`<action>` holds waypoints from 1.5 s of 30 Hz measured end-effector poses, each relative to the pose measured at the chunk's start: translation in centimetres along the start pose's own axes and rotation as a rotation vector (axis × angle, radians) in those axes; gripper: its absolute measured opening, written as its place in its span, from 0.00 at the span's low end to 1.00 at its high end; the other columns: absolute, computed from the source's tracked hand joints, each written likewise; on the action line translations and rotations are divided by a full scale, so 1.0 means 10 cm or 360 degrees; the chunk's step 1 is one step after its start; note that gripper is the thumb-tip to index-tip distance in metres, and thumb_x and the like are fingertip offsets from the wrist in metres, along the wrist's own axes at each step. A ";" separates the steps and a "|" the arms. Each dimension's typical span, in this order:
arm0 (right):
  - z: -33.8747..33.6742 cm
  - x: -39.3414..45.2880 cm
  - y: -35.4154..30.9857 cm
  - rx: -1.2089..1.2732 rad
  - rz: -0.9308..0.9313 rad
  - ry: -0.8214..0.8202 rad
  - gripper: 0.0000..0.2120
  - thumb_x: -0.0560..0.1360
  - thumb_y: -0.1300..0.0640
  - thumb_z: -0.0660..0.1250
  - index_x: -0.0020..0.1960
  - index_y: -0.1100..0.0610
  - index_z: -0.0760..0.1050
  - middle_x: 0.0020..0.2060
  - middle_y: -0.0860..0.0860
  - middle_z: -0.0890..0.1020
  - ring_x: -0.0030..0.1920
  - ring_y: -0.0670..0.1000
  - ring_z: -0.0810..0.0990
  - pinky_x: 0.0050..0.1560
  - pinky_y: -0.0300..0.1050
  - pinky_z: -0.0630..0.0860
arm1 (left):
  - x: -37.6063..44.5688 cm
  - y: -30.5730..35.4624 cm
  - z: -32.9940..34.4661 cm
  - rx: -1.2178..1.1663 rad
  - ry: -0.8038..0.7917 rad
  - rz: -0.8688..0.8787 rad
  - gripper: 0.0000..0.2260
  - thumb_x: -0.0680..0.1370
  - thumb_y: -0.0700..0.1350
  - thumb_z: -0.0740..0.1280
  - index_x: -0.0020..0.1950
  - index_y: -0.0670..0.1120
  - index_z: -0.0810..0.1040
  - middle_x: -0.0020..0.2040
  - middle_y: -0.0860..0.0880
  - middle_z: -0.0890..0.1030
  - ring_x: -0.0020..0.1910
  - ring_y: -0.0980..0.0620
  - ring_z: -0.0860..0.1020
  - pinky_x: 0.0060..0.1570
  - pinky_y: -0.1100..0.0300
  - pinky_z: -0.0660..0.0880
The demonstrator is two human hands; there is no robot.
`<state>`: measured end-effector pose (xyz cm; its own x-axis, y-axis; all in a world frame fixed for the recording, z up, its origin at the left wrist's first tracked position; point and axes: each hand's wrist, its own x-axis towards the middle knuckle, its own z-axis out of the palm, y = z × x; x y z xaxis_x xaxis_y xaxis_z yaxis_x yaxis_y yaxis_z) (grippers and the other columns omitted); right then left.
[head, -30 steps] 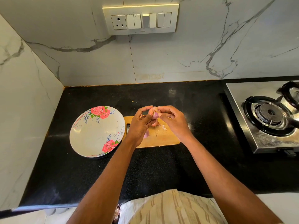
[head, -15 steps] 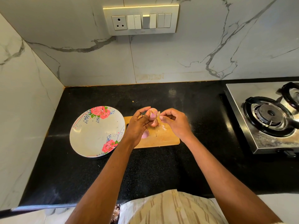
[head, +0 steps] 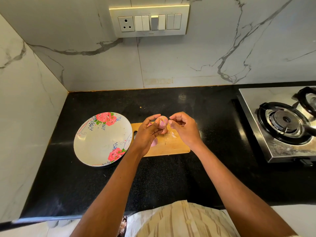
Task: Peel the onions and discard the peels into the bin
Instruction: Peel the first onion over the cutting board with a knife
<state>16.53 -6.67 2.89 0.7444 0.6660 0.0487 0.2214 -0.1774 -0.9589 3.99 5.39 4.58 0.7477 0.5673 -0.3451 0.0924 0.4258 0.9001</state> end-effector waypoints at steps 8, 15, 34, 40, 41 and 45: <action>-0.04 0.05 0.15 -0.0300 0.0264 -0.0054 0.07 0.83 0.54 0.65 0.53 0.51 0.81 0.44 0.46 0.84 0.43 0.44 0.84 0.50 0.50 0.84 | -0.01 -0.01 -0.01 -0.0088 -0.0043 -0.0066 0.10 0.83 0.45 0.64 0.63 0.52 0.77 0.62 0.45 0.81 0.54 0.49 0.85 0.53 0.60 0.81; 0.04 0.01 0.16 -0.0692 0.0171 -0.0261 0.09 0.86 0.58 0.57 0.57 0.53 0.76 0.52 0.44 0.79 0.53 0.48 0.79 0.50 0.45 0.74 | 0.01 -0.03 -0.01 -0.0051 -0.0037 -0.0056 0.10 0.83 0.45 0.64 0.63 0.52 0.77 0.62 0.47 0.81 0.55 0.49 0.85 0.52 0.61 0.81; -0.01 0.05 0.02 -0.0368 -0.0142 -0.0142 0.09 0.80 0.52 0.70 0.59 0.50 0.83 0.49 0.39 0.84 0.51 0.38 0.82 0.51 0.33 0.79 | 0.03 0.00 -0.01 0.0147 -0.0050 0.0044 0.11 0.83 0.46 0.64 0.66 0.52 0.76 0.59 0.49 0.83 0.54 0.51 0.85 0.50 0.62 0.81; 0.01 0.06 0.01 -0.0382 -0.0163 -0.0064 0.07 0.79 0.53 0.71 0.56 0.51 0.84 0.46 0.41 0.86 0.47 0.41 0.85 0.49 0.38 0.82 | 0.04 0.01 0.00 0.0129 -0.0049 0.0050 0.11 0.83 0.46 0.64 0.66 0.52 0.77 0.62 0.47 0.81 0.54 0.50 0.85 0.50 0.61 0.81; 0.01 0.05 0.01 -0.0401 -0.0173 -0.0041 0.06 0.79 0.54 0.72 0.55 0.52 0.84 0.45 0.41 0.85 0.47 0.40 0.84 0.48 0.36 0.81 | 0.04 0.00 0.00 0.0118 -0.0050 0.0043 0.11 0.83 0.46 0.64 0.65 0.52 0.77 0.62 0.47 0.81 0.55 0.50 0.85 0.51 0.61 0.81; 0.01 0.01 0.03 -0.0379 -0.0157 0.0029 0.06 0.79 0.57 0.72 0.54 0.51 0.83 0.44 0.39 0.83 0.46 0.38 0.83 0.48 0.32 0.80 | 0.03 -0.03 0.05 0.0115 -0.0044 0.0039 0.09 0.84 0.46 0.64 0.63 0.55 0.78 0.63 0.48 0.81 0.58 0.47 0.83 0.54 0.59 0.81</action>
<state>16.61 -6.56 2.60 0.7225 0.6758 0.1460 0.4341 -0.2790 -0.8566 4.51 5.14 4.37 0.7681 0.5567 -0.3163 0.1205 0.3596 0.9253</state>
